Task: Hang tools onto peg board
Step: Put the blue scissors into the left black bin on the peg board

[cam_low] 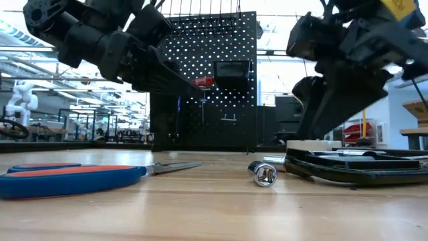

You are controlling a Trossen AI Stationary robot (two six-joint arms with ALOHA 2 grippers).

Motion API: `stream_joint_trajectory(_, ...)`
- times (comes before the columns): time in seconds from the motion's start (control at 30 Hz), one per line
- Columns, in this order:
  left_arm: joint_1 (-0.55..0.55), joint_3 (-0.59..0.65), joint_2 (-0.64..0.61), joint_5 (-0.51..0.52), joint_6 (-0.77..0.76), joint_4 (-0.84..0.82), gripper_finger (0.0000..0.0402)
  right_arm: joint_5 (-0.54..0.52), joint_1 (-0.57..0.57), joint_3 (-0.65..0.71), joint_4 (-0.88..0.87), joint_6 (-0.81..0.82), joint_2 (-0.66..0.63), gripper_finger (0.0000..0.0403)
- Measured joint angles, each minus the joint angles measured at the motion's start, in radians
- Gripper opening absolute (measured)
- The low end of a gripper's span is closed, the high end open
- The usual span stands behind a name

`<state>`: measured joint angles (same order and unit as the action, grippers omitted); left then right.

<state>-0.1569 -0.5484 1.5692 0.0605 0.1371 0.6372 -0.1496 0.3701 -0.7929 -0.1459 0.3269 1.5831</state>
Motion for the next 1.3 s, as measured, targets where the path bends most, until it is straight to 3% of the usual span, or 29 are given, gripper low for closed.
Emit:
stream_joint_trajectory(0.43,0.012,0.000,0.000,0.000,-0.003,-0.003,0.0242,0.023,-0.003,0.000,0.165,-0.111,0.069,0.0155)
stream_joint_trajectory(0.7,0.012,0.000,0.000,0.000,-0.003,-0.003,0.0242,0.020,-0.016,-0.001,0.525,-0.171,0.076,0.0155)
stream_joint_trajectory(0.8,0.012,0.000,0.000,0.000,-0.003,-0.006,0.0242,0.024,-0.011,-0.001,0.578,-0.251,0.097,0.0155)
stream_joint_trajectory(0.9,0.012,0.000,-0.005,-0.001,-0.020,-0.071,0.0242,0.025,-0.007,-0.001,0.603,-0.327,0.121,0.0155)
stream_joint_trajectory(1.03,0.011,-0.015,-0.120,-0.004,-0.051,-0.294,0.0242,0.025,-0.007,-0.006,0.688,-0.422,0.181,0.0155)
stream_joint_trajectory(1.17,0.011,-0.018,-0.279,-0.003,-0.077,-0.395,0.0242,0.025,-0.012,-0.101,0.649,-0.468,0.266,0.0155)
stream_joint_trajectory(1.3,0.011,-0.017,-0.365,-0.002,-0.064,-0.393,0.0242,0.079,-0.024,-0.280,0.424,-0.494,0.368,0.0155)
